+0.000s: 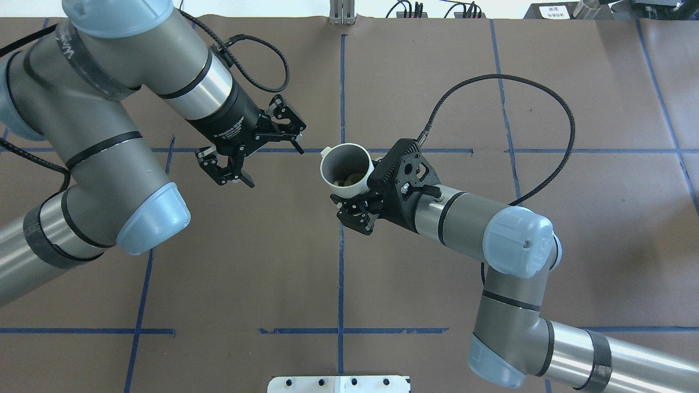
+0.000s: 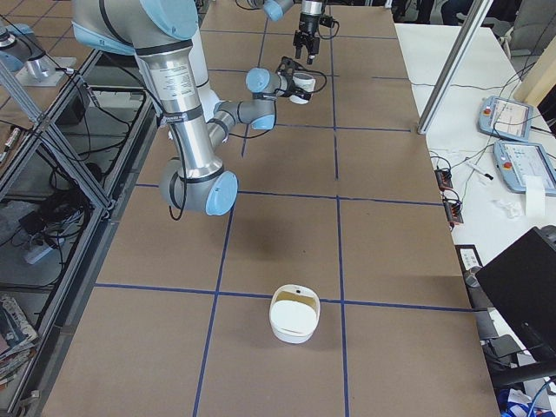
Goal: Left arm hands cup to right arm to dump lemon
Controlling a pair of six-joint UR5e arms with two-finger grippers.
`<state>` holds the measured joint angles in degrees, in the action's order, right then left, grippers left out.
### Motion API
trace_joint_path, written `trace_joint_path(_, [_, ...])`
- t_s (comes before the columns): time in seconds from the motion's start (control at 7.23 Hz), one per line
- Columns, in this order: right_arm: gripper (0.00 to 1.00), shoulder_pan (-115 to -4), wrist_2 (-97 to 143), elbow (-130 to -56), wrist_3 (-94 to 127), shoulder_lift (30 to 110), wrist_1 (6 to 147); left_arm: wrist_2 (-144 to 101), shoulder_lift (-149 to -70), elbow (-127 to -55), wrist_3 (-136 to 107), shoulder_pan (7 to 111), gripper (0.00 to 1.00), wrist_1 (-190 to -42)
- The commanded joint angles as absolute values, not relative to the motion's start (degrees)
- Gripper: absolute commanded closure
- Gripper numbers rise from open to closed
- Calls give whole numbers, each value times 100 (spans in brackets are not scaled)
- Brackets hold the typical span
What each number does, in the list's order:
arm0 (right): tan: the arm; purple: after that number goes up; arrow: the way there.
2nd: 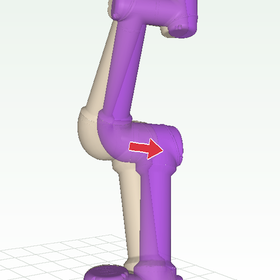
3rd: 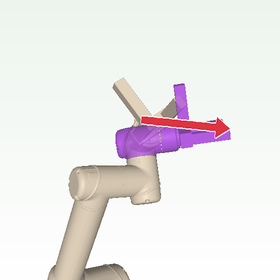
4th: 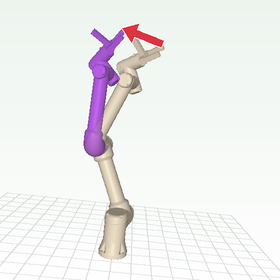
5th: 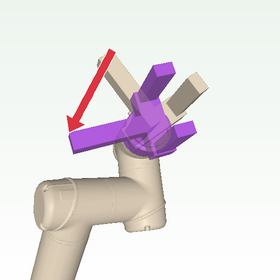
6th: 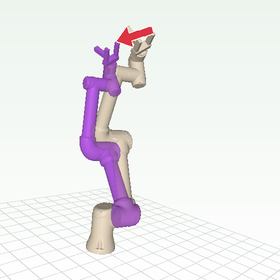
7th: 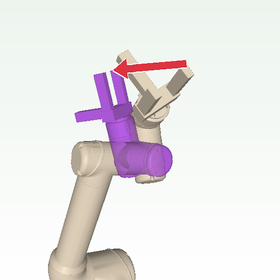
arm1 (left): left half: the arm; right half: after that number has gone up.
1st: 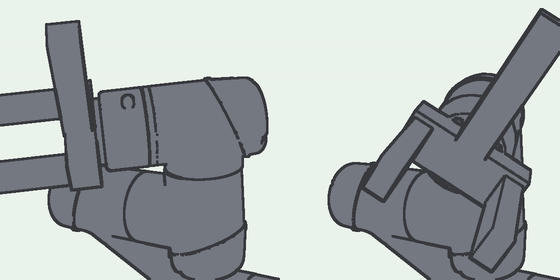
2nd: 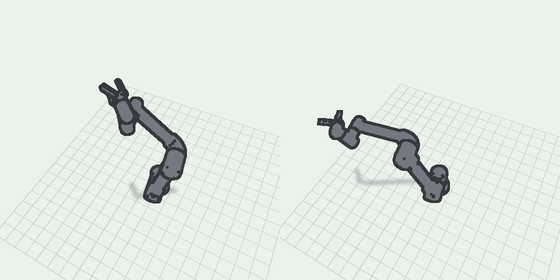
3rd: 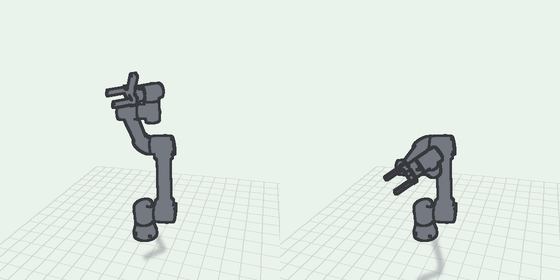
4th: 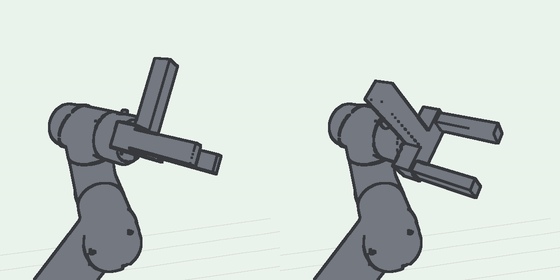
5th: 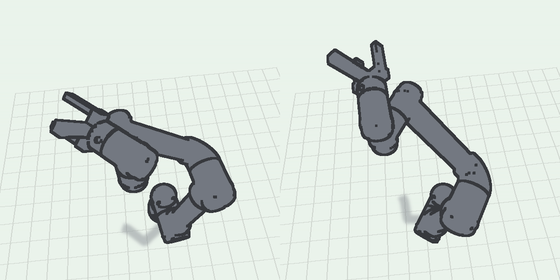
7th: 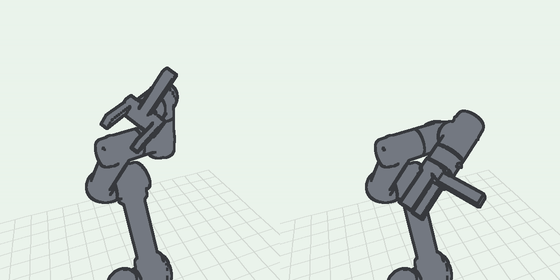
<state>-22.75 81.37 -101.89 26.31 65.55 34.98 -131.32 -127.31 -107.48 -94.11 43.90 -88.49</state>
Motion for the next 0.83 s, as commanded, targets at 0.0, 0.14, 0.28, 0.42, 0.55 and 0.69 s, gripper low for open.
trace_joint_path(0.0, [77, -2494, 8130, -10178, 2786, 6888, 3533, -12571, -12175, -10802, -7822, 4290, 0, -8781])
trace_joint_path(0.14, [74, -2757, 8130, -10178, 2795, 7239, 3533, -12560, -12008, -10802, -6900, 4228, 0, -8493])
trace_joint_path(0.28, [73, -3038, 8104, -10204, 2838, 7669, 3490, -12551, -11971, -10802, -5916, 4254, 0, -8073])
trace_joint_path(0.42, [73, -3328, 8095, -10256, 3378, 7925, 3463, -12542, -11971, -10793, -5184, 4289, 0, -7686])
trace_joint_path(0.55, [73, -3514, 8086, -10614, 3732, 8406, 3454, -12229, -11979, -10802, -5072, 4246, 0, -7647])
trace_joint_path(0.69, [71, -3733, 8103, -11322, 3962, 9264, 3445, -11947, -11962, -10784, -5071, 4210, 0, -7655])
